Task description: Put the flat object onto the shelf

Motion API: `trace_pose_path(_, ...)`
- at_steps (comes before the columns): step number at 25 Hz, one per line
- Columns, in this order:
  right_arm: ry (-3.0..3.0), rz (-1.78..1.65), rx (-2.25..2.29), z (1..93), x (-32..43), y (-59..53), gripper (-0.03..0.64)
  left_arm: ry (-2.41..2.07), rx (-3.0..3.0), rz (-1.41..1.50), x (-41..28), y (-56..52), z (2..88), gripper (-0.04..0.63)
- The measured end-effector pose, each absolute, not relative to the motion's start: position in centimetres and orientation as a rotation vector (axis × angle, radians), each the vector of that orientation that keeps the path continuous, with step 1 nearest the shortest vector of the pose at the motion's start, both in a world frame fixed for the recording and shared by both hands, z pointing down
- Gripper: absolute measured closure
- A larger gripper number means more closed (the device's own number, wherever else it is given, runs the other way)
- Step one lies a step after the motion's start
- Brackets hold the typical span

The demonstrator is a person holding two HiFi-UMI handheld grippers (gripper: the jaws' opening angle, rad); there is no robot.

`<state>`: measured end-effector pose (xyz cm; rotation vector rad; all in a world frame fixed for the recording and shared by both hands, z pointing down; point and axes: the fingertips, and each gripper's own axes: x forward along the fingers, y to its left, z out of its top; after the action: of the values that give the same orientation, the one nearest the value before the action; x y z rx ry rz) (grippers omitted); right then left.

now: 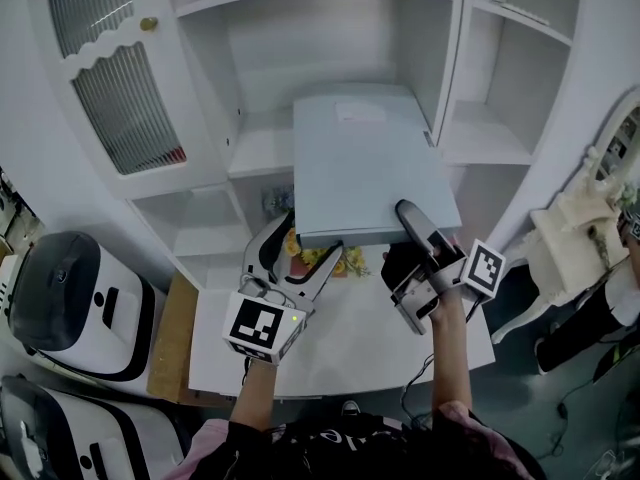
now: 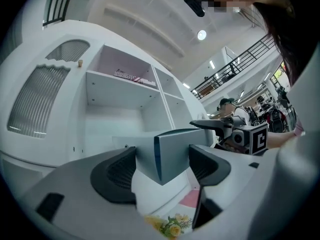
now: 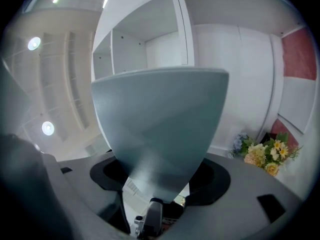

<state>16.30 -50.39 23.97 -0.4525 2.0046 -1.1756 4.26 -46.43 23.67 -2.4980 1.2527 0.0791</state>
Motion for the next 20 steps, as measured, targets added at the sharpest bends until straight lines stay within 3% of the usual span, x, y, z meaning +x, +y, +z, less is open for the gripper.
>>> trace_pose_path(20, 2.053, -1.128, -0.375, 23.1, 16.4, -54.1, 0.305, 1.245, -2.62, 0.135, 4.6, -51.4, 23.5, 0.23)
